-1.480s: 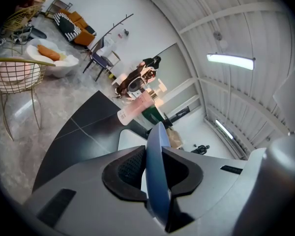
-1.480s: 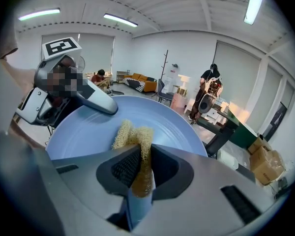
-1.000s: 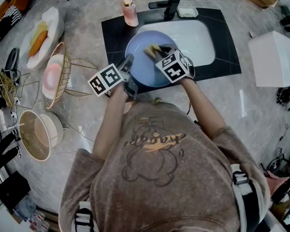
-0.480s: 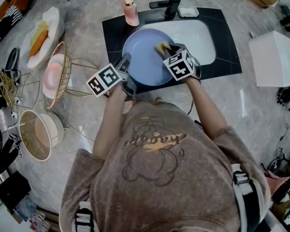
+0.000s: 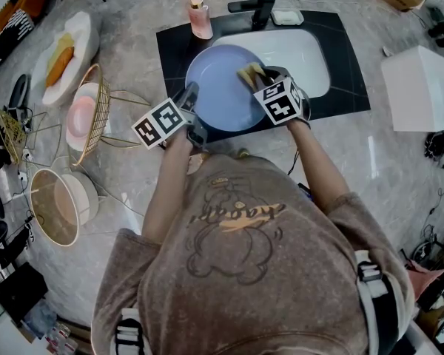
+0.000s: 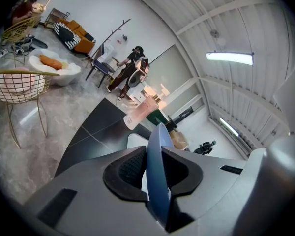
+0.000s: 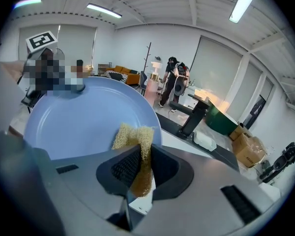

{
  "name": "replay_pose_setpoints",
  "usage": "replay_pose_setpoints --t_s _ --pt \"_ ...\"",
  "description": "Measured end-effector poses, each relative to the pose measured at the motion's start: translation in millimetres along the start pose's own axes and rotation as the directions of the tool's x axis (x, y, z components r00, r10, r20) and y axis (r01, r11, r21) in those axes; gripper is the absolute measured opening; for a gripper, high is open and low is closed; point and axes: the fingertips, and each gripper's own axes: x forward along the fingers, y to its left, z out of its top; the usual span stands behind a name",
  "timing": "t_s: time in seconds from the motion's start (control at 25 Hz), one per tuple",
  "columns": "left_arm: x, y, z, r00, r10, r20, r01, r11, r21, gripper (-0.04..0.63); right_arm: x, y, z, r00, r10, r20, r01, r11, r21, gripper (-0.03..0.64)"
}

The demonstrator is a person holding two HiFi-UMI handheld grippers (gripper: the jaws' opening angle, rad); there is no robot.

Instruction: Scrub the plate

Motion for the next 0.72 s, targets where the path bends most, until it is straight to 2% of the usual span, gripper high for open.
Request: replay_pose_setpoints --t_s 0.12,0.28,0.52,0.72 --pt "-4 4 5 1.0 0.007 0.016 -0.007 1.0 -0.008 0.072 -8 1 8 0.999 0.021 0.047 -0.024 0.998 0.051 0.052" --pt "-12 6 15 0.999 0.015 0.044 -0.014 1.0 -0.008 0.072 -22 3 24 0.986 0.076 0.152 -0.099 0.983 0.153 0.052" --pt "-23 17 24 0.996 0.038 0.083 -0.037 0.999 -0.012 0.071 -50 6 39 0.959 0.091 0.27 -0.161 0.955 0.25 0.052" --pt "-34 29 30 0.993 0.057 0.104 -0.054 0.998 -0.036 0.072 -71 14 39 0.938 0.106 0.329 -0.216 0.924 0.317 0.052"
